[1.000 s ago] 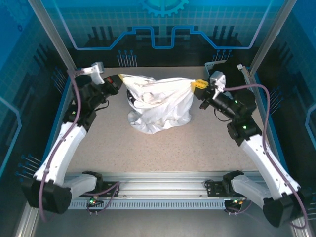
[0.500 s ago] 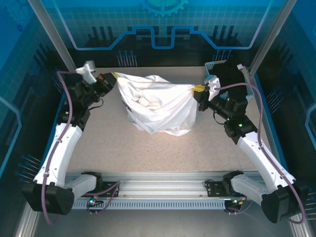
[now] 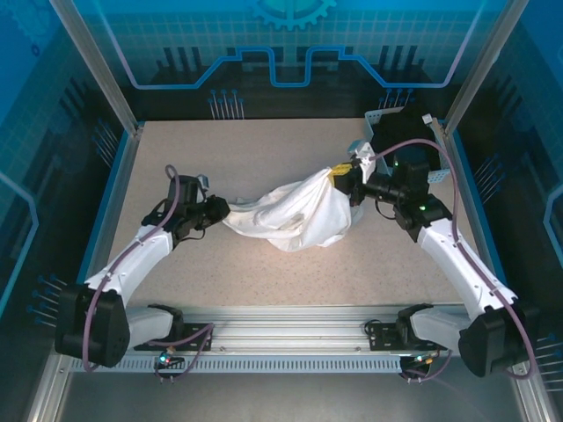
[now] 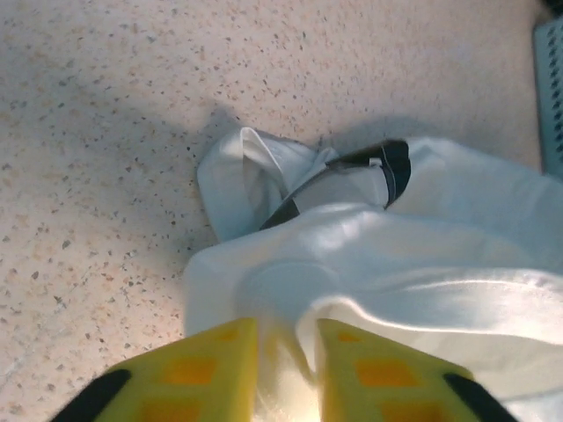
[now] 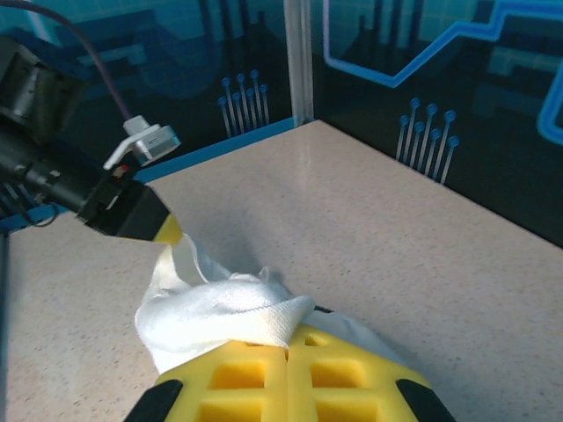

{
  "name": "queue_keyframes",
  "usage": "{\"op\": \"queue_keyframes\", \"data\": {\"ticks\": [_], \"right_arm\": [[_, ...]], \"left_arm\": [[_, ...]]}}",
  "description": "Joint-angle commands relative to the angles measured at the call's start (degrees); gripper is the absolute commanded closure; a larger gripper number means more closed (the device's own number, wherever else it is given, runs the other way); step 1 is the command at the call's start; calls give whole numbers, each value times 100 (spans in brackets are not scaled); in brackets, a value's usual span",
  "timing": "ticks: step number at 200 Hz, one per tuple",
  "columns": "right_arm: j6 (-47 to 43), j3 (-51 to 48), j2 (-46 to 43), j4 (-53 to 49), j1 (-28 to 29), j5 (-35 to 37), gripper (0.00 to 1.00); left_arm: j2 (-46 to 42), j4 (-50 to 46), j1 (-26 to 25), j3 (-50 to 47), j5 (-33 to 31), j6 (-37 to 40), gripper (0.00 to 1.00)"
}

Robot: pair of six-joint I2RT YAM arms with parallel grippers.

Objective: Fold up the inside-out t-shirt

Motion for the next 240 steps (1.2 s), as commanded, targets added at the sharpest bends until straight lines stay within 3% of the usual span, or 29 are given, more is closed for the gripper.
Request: {"op": "queue_keyframes", "data": {"ticks": [1,24,51,86,136,157,178,188,212,240], "right_arm": [[-48,267,88,-207,89,-301,100],[-76,338,162,-307,123,-218,100],[-107,431,249,-405,141,-178,100],[-137,510,287,-469,152,-50,100],[-159,654,354,-573,141,54,100],[-101,791,457,-632,141,164,100],[-234,1121,638,-1032,175,415,100],[-571,1451,726,-1510,238,622,100],[-1300,2419,798,-2752,324,1450,100],[-1568,3286,718,-2993,323,2101,100]], "left_arm": [[-103,42,-411,170,-367,657,58],[-690,504,-1082,-116,-691,1168,42],[-1050,1419,-1427,-481,369,1611,30],[-541,1519,-1708,-316,1486,2085,27],[189,1245,-2228,-133,1154,2817,22],[617,1214,-2236,83,929,2847,33],[785,1197,-2242,448,896,2658,84],[683,1315,-2241,569,1028,2428,100],[196,1540,-2243,943,1846,1646,100],[-469,2335,-2243,1345,2475,446,100]]}}
